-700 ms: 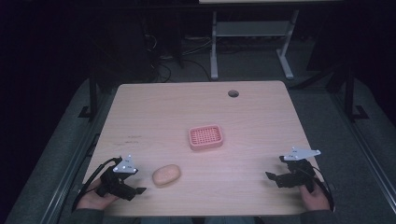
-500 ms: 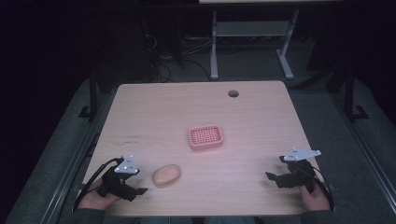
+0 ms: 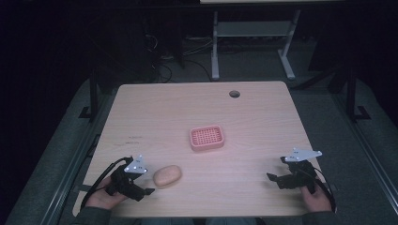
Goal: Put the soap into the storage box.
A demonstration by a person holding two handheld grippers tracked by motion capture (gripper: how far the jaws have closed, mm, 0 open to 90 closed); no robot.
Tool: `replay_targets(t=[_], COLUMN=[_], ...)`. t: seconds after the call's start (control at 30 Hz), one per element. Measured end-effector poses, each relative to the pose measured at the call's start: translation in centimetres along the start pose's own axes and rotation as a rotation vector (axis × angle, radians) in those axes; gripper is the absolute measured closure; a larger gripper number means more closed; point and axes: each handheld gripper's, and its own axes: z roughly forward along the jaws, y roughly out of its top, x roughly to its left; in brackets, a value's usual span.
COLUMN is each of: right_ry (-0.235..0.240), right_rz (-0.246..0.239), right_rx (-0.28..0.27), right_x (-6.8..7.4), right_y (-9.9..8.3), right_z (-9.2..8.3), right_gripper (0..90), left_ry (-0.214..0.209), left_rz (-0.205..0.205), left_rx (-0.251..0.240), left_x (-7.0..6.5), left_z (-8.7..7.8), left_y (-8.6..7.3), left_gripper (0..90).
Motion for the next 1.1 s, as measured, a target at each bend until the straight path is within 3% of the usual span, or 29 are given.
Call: replay_targets(t=[1.1], right_ry=[0.004], right_rz=[-0.004], right_rx=[-0.001], right_x=[0.1], right_y=[0.1], right_z=[0.0], right_gripper=[14.1], left_ry=[0.0], left_rz=[0.013], left_rx=[0.001], left_x=[0.2], left_z=[0.6], left_y=[1.5], left_gripper=[23.1])
